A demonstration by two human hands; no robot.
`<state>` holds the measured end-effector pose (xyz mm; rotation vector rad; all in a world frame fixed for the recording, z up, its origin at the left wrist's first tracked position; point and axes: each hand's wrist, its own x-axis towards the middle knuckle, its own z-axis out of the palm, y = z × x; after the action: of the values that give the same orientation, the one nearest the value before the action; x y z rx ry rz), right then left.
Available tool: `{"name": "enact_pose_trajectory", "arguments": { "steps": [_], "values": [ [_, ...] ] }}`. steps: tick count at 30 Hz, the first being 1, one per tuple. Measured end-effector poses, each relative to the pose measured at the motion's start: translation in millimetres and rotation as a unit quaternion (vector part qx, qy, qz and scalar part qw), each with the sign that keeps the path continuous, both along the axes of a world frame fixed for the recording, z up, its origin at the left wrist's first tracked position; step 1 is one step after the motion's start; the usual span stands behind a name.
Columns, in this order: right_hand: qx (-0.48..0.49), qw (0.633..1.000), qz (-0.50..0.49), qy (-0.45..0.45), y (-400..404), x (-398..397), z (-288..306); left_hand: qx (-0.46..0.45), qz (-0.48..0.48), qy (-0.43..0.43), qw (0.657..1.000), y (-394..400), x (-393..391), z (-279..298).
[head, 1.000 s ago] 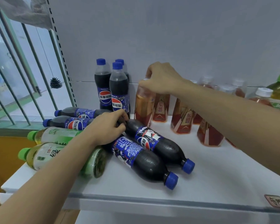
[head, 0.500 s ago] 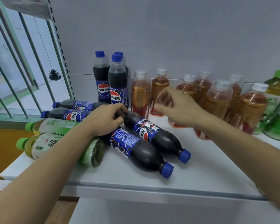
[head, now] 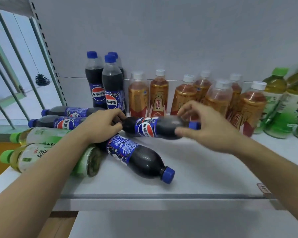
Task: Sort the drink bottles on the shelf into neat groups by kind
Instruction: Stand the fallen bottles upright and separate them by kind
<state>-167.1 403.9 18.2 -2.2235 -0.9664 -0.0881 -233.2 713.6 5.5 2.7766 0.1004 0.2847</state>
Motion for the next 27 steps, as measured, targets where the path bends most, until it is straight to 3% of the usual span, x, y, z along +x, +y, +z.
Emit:
{"name": "enact_pose_trajectory", "arguments": {
  "steps": [7, 16, 24, 27],
  "values": [
    [0.137, 0.985, -0.024, -0.099, 48.3, 31.8, 73.8, 0.039, 0.005, 0.019, 0.999, -0.7, -0.2, 1.9],
    [0.103, 0.986, 0.001, -0.134, 127.3, 51.1, 90.6, 0.029, 0.002, 0.01, 1.0, 2.7, -4.4, 0.3],
    [0.07, 0.989, 0.03, -0.13, 123.5, 42.6, 81.4, 0.029, 0.003, -0.002, 1.0, 1.0, -6.7, -0.1],
    [0.105, 0.985, 0.013, -0.133, 113.2, 27.8, 73.9, 0.023, 0.003, -0.003, 1.0, 0.8, -6.8, 0.6]
  ]
}}
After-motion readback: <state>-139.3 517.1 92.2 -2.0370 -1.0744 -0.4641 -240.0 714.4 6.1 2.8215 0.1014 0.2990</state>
